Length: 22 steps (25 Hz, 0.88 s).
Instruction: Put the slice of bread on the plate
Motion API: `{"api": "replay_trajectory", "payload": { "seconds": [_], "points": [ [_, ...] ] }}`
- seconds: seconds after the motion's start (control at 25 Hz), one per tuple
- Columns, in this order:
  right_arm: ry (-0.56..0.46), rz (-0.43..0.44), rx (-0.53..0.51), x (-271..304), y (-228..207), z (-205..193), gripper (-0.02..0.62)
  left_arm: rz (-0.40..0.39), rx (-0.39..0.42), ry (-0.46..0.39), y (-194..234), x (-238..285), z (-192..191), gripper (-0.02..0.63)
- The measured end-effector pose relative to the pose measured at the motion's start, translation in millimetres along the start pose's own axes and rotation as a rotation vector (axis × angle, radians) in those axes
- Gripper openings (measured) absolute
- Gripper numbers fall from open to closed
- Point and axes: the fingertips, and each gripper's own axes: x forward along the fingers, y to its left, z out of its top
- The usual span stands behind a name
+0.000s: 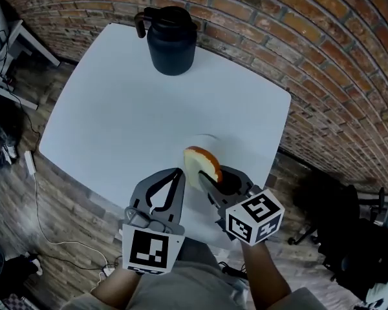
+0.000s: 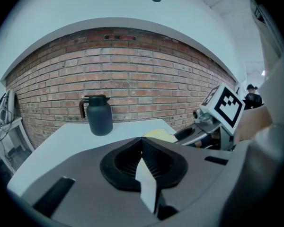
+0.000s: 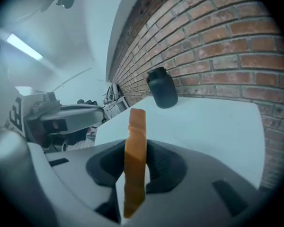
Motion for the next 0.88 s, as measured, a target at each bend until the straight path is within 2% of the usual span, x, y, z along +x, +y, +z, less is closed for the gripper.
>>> {"api": "replay_trajectory", "payload": {
  "seconds": [0.28,0.52,0.76,0.88],
  "points": [
    [0.045,0.099,0.123,20.0,-7.0,-0.7,0.098,0.008,-0.006,0.030,9.6,10.7,-4.6,0.011],
    [0.056,0.132,0.229,32.1,-19.5,-5.4,0.098,0.019,-0.010,0.026,19.6,15.3,-1.2,0.011],
    [0.091,0.091,0.222,36.4,-38.1,-13.5,0.113,0.024,-0.017,0.032,24.4,17.2,-1.5,0.011],
    [0.155,0.007,0.138,37.6,-50.4,-25.7,0.176,0.023,-0.018,0.030,24.0,17.6,-2.0,0.011]
  ]
}}
